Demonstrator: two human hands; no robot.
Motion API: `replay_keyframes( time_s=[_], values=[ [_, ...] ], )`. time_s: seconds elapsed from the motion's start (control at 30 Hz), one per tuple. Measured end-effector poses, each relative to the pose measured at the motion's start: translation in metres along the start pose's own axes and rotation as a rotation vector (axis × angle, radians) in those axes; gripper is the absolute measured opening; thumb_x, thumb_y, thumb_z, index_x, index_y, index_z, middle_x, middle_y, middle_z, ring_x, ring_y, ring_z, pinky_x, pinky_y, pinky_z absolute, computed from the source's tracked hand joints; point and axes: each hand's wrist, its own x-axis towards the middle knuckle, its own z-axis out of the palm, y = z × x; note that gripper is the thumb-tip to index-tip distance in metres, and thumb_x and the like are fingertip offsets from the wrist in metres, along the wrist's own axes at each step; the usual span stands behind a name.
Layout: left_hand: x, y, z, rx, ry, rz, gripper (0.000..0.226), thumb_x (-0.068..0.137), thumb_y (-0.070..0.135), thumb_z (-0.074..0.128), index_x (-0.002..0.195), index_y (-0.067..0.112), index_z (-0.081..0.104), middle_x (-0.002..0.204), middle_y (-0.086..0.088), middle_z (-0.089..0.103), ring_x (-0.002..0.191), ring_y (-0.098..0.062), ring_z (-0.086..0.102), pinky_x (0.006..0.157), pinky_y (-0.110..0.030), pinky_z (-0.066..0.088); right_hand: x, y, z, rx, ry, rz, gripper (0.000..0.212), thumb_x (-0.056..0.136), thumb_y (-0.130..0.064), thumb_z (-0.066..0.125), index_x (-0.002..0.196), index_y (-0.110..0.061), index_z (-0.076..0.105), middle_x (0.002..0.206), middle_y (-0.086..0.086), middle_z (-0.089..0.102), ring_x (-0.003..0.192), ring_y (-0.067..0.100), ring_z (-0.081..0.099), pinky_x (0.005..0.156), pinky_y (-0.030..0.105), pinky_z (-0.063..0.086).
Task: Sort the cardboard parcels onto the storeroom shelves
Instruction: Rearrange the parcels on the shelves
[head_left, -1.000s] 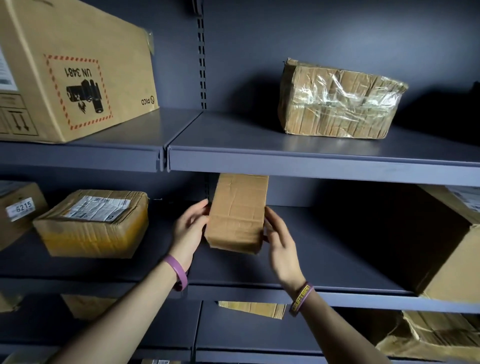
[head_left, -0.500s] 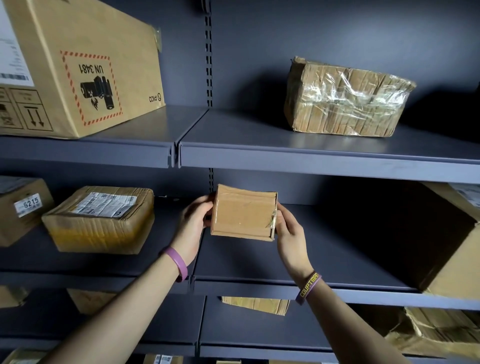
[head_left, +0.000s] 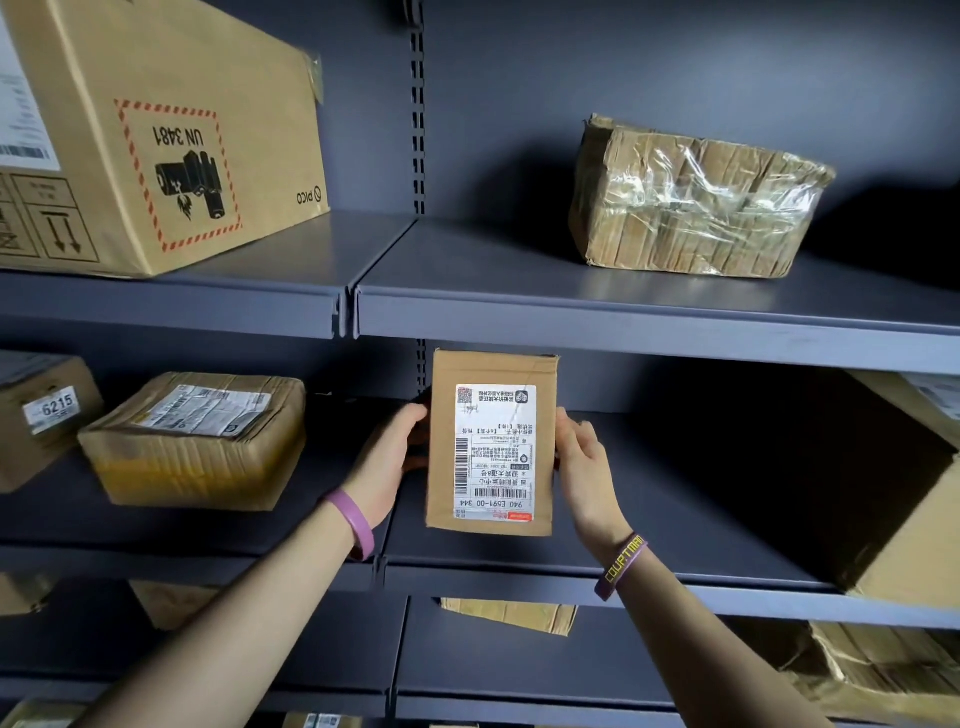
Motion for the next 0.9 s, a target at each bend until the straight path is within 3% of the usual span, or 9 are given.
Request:
replay_keyframes(
  time_s=[0.1, 0.17, 0.2, 0.27, 0.33, 0.5, 0.67, 0.77, 0.9],
  values=[
    [0.003, -0.002, 0.004, -0.040, 0.036, 0.002, 0.026, 0.095, 0.033, 0.047, 0.094, 0.031, 0.073, 0.093, 0.005, 0.073, 0.089, -0.013, 0.064, 0.071, -0.027, 0.049, 0.002, 0.005, -0.001, 0.070, 0.001, 0.032, 0.035, 0.103, -0.043, 0.036, 0.091, -0.027, 0.065, 0.087, -0.032, 0.061, 0.097, 0.010, 0.054, 0.088, 0.029, 0.042],
    [0.006, 0.002, 0.008, -0.050, 0.162, -0.017, 0.024, 0.093, 0.038, 0.056, 0.113, 0.030, 0.064, 0.110, 0.004, 0.069, 0.091, -0.011, 0.065, 0.062, -0.021, 0.052, 0.003, 0.008, -0.002, 0.172, 0.017, 0.084, 0.032, 0.101, -0.040, 0.042, 0.125, -0.027, 0.058, 0.117, -0.016, 0.064, 0.108, 0.006, 0.058, 0.095, 0.027, 0.046],
    [0.008, 0.004, 0.009, -0.015, 0.241, -0.043, 0.031, 0.090, 0.043, 0.059, 0.119, 0.031, 0.059, 0.117, 0.004, 0.063, 0.095, -0.012, 0.064, 0.061, -0.019, 0.052, 0.003, 0.009, -0.002, 0.196, 0.026, 0.097, 0.032, 0.100, -0.039, 0.045, 0.127, -0.024, 0.054, 0.117, -0.009, 0.064, 0.102, 0.003, 0.060, 0.092, 0.025, 0.048],
    [0.014, 0.005, 0.010, 0.081, 0.333, -0.129, 0.048, 0.085, 0.059, 0.057, 0.123, 0.031, 0.056, 0.127, 0.003, 0.056, 0.111, -0.018, 0.057, 0.082, -0.026, 0.052, 0.004, 0.012, -0.002, 0.184, 0.035, 0.093, 0.023, 0.099, -0.035, 0.051, 0.116, -0.021, 0.056, 0.109, -0.003, 0.067, 0.090, 0.002, 0.062, 0.090, 0.029, 0.049],
    [0.020, 0.003, 0.012, 0.061, 0.282, -0.215, 0.048, 0.083, 0.065, 0.052, 0.114, 0.030, 0.064, 0.127, 0.002, 0.060, 0.116, -0.022, 0.057, 0.101, -0.038, 0.045, 0.006, 0.016, -0.003, 0.173, 0.016, 0.105, 0.020, 0.099, -0.032, 0.052, 0.108, -0.018, 0.062, 0.105, -0.003, 0.071, 0.091, 0.005, 0.064, 0.092, 0.032, 0.049],
    [0.009, -0.021, 0.011, 0.112, 0.058, -0.295, 0.028, 0.089, 0.048, 0.055, 0.099, 0.028, 0.071, 0.104, 0.005, 0.073, 0.091, -0.008, 0.066, 0.072, -0.028, 0.050, 0.003, 0.032, 0.000, 0.135, -0.018, 0.246, 0.022, 0.100, -0.030, 0.049, 0.099, -0.020, 0.068, 0.101, -0.001, 0.072, 0.098, 0.013, 0.062, 0.097, 0.036, 0.047],
    [0.012, -0.033, 0.001, 0.106, 0.024, -0.264, 0.032, 0.085, 0.046, 0.064, 0.109, 0.025, 0.070, 0.103, 0.006, 0.074, 0.099, -0.014, 0.068, 0.084, -0.039, 0.056, -0.008, 0.045, 0.007, 0.065, 0.014, 0.322, 0.025, 0.100, -0.039, 0.042, 0.098, -0.034, 0.067, 0.098, -0.020, 0.071, 0.096, -0.007, 0.060, 0.081, 0.010, 0.042],
    [0.013, -0.041, -0.003, 0.118, 0.009, -0.238, 0.033, 0.082, 0.054, 0.063, 0.104, 0.031, 0.073, 0.102, 0.011, 0.074, 0.098, -0.010, 0.068, 0.088, -0.036, 0.054, -0.014, 0.045, 0.009, 0.016, 0.022, 0.318, 0.029, 0.103, -0.037, 0.035, 0.100, -0.042, 0.063, 0.095, -0.035, 0.065, 0.091, -0.021, 0.056, 0.072, -0.004, 0.037],
    [0.010, -0.050, -0.002, 0.093, -0.022, -0.235, 0.048, 0.073, 0.072, 0.058, 0.107, 0.040, 0.070, 0.109, 0.019, 0.070, 0.107, -0.005, 0.062, 0.097, -0.032, 0.043, -0.017, 0.043, 0.011, -0.056, -0.007, 0.296, 0.033, 0.106, -0.030, 0.028, 0.099, -0.049, 0.054, 0.095, -0.041, 0.058, 0.090, -0.032, 0.048, 0.072, -0.010, 0.030]
  ],
)
